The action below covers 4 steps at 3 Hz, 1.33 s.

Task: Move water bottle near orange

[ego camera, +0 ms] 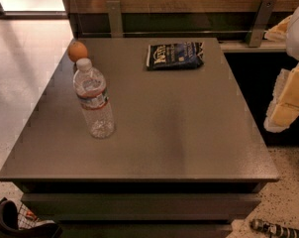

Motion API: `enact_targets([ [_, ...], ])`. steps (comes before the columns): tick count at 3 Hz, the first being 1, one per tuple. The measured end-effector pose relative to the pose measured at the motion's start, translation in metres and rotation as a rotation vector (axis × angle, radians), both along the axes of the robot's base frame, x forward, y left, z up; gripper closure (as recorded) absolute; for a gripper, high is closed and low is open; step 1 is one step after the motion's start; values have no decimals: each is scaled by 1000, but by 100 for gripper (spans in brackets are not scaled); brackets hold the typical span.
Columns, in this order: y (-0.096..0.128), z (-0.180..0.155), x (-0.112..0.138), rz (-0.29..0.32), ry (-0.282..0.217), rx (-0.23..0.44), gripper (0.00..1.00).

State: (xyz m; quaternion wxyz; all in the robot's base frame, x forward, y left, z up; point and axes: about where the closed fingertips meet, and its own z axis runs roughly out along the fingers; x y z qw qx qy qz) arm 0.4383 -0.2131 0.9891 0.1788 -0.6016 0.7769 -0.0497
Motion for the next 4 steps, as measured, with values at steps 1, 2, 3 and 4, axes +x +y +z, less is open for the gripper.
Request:
enact_targets([
  [1, 0, 0, 0, 0, 0, 0, 0],
  [2, 12, -2, 3, 17, -17, 49, 0],
  [3, 48, -12, 16, 51, -50, 192, 0],
  [4, 87, -21, 29, 115, -82, 362, 0],
])
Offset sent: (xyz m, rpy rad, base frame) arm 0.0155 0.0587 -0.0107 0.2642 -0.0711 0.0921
